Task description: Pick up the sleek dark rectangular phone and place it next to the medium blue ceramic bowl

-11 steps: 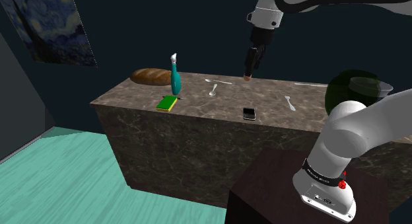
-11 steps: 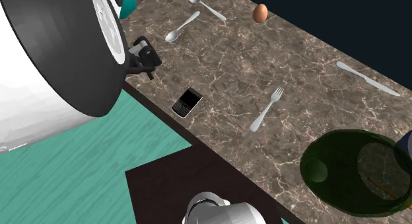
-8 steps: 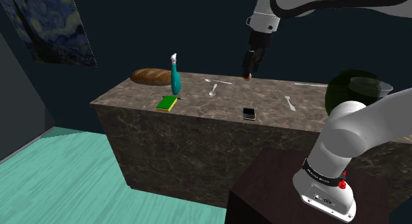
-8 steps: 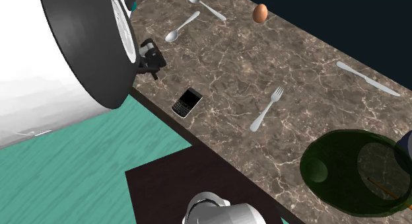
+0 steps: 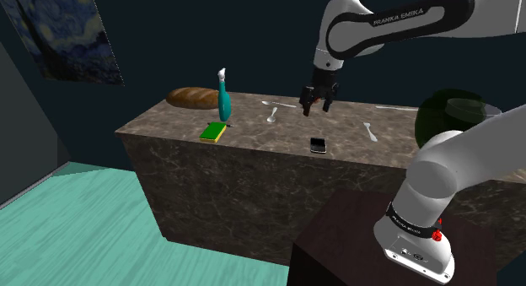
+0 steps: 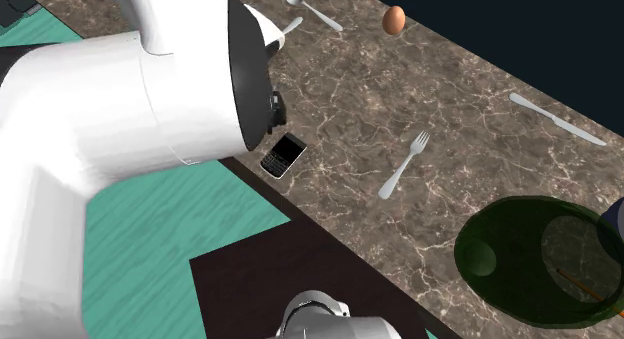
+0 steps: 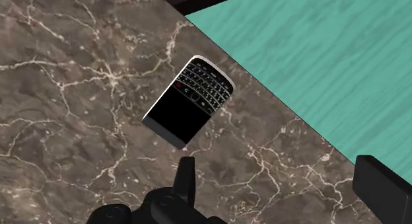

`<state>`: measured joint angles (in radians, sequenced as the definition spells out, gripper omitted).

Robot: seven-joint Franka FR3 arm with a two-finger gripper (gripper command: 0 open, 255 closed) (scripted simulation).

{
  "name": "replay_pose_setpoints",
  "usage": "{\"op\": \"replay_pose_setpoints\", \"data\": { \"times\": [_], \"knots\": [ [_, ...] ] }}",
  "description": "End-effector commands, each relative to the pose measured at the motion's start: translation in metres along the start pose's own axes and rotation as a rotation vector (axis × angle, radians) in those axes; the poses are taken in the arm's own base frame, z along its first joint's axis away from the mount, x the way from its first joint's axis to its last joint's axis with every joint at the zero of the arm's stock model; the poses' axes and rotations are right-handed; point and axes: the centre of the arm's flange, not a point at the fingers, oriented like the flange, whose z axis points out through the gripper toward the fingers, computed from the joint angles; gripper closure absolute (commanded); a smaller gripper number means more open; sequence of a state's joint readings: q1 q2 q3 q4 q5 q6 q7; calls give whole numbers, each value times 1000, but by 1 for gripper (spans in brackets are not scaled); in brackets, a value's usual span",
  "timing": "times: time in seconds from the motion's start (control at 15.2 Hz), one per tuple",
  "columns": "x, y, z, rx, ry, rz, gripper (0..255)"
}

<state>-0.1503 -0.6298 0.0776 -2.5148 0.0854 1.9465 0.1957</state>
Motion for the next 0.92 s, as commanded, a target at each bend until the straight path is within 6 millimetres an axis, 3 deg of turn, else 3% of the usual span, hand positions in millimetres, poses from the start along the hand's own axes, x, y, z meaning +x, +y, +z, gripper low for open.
{"op": "replay_pose_setpoints", "data": {
  "times": [0.0,0.53,0.86],
  "knots": [
    [7,13,24,1,-8,113,0],
    [18,67,116,3,-45,545,0],
    [17,70,143,4,-47,574,0]
  ]
}}
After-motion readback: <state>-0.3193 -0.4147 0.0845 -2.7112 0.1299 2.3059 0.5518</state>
